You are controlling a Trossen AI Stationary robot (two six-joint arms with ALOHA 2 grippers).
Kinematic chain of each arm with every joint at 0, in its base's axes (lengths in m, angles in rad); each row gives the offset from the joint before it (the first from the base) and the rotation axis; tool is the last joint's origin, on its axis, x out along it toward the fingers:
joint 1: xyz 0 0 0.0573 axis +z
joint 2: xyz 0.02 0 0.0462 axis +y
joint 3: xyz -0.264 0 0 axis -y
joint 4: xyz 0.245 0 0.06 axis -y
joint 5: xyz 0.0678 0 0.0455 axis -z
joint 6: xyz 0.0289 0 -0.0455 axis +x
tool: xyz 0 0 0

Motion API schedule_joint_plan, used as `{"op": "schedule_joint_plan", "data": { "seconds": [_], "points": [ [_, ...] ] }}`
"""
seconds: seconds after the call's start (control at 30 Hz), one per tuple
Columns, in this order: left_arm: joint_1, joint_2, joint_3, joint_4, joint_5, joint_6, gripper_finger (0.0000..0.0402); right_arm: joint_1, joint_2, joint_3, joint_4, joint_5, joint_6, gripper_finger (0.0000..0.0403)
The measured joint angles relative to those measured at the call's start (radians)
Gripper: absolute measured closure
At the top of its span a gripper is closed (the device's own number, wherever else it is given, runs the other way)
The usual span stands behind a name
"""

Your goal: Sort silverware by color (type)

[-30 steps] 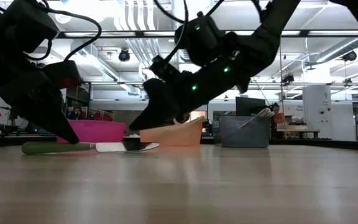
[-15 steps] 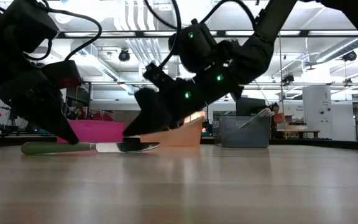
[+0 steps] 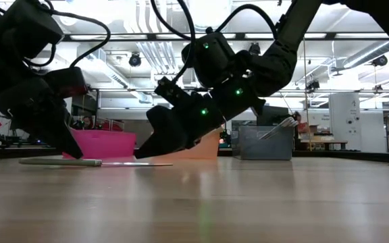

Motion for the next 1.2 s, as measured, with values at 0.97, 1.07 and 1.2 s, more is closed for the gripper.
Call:
{"op": "schedule_joint_plan", "data": {
  "seconds": [0.97,1.07,1.2],
  "points": [
    [0.0,0.208,0.072,0.052,-0.052,0.03,0.0231,0.009,-0.004,0.009,-0.008,-0.023,0.016,0.0344],
    [0.0,0.242,0.074,0.058,-0.064,0.022,0.0243,0.009,-0.004,0.007,-0.008,-0.023,0.015,0.0344],
    [0.0,0.262,0.074,0.06,-0.076,0.007,0.0288,0.009,-0.004,0.003,-0.008,-0.023,0.015,0.0344]
  ]
}}
